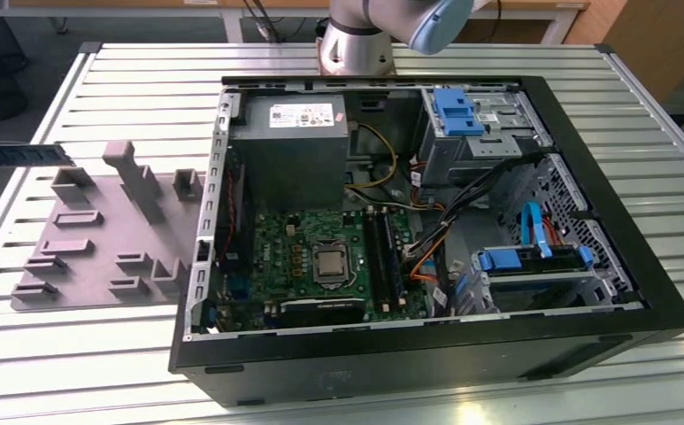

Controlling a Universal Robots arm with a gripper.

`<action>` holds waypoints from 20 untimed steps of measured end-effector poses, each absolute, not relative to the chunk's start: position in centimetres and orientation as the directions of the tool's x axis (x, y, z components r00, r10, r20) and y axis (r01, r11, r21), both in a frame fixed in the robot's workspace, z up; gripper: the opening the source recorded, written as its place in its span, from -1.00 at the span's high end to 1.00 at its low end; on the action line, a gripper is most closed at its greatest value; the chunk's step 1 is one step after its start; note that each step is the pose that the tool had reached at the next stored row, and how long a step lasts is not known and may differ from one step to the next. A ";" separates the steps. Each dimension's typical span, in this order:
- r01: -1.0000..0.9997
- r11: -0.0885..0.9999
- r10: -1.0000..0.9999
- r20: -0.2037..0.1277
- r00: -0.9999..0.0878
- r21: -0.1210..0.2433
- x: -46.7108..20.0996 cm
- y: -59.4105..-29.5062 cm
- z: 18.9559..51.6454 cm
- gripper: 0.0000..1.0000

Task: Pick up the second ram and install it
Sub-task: 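Pick up the second ram and move it above second insertion slot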

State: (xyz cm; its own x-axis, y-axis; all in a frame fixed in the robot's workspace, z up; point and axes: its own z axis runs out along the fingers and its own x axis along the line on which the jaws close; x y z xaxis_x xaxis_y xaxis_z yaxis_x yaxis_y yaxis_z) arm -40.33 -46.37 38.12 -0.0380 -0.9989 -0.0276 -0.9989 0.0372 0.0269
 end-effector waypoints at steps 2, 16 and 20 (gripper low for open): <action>-0.999 0.037 -0.999 -0.027 -0.038 0.027 -40.3 -46.4 38.2 0.73; -0.999 0.037 -0.999 -0.027 -0.038 0.027 -40.3 -46.4 39.1 0.73; -0.999 0.037 -0.999 -0.027 -0.038 0.027 -40.3 -46.3 39.1 0.73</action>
